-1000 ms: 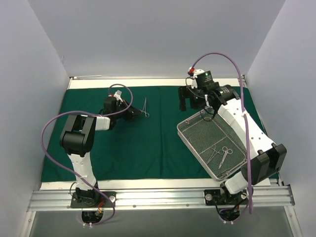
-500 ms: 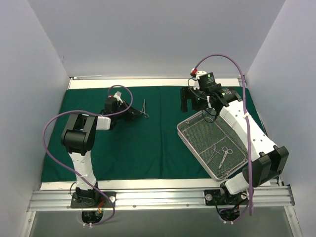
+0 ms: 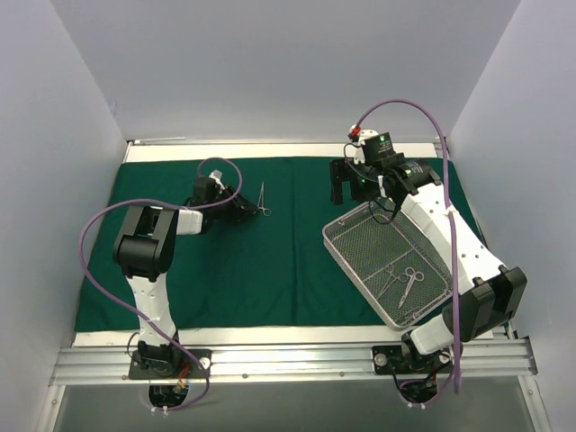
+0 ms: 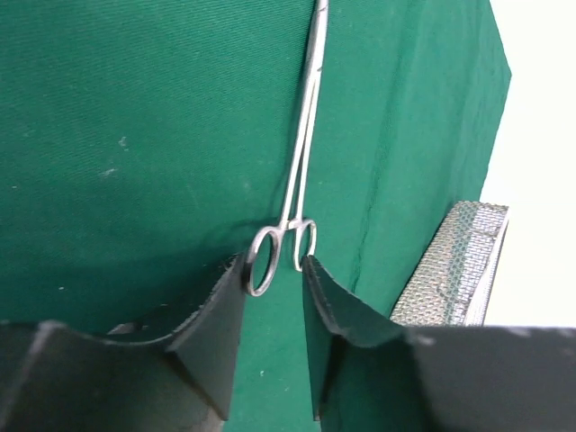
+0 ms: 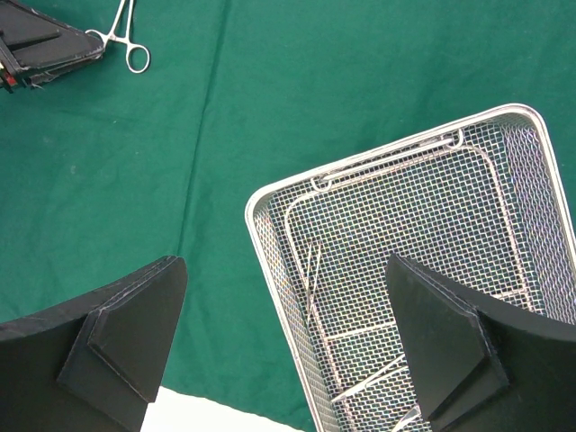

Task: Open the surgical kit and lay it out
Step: Place the medical item in the surgical kit.

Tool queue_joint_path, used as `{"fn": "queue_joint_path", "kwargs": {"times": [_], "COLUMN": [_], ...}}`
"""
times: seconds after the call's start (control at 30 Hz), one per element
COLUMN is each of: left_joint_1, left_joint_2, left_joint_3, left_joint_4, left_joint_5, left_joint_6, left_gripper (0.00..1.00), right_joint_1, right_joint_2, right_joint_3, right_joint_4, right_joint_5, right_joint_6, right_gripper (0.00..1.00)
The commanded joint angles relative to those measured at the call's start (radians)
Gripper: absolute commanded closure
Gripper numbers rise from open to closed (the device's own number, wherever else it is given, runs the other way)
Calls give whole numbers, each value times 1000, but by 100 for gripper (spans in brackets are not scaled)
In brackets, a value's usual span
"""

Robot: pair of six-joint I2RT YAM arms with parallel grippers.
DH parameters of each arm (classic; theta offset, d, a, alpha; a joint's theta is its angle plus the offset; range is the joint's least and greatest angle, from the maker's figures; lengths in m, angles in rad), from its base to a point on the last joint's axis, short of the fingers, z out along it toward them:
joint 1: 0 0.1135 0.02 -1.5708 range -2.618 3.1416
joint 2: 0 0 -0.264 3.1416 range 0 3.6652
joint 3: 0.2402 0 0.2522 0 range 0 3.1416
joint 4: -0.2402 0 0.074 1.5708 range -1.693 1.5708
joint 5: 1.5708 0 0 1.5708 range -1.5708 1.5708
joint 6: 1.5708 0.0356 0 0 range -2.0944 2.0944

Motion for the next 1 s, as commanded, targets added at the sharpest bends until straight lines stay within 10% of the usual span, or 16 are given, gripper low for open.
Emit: {"fn": "queue_joint_path", "kwargs": {"times": [0.0, 0.73, 0.97], "left_joint_1": [1, -35, -42], "left_joint_2": [7, -167, -330], "left_joint_3": [10, 181, 370], "left_joint_4": [-23, -629, -983], "left_joint_5": [-11, -166, -270], "left_joint_6": [9, 135, 499], "left_gripper": [59, 38, 41], "right_joint_1": [-7, -15, -136], "right_joint_2": [-36, 19, 114], "right_joint_3": [-7, -1, -28], "right_joint_4": [12, 30, -154], "right_joint_5": [2, 11, 25], "right_joint_6": [4, 119, 300], "right_gripper": [0, 0, 4]}}
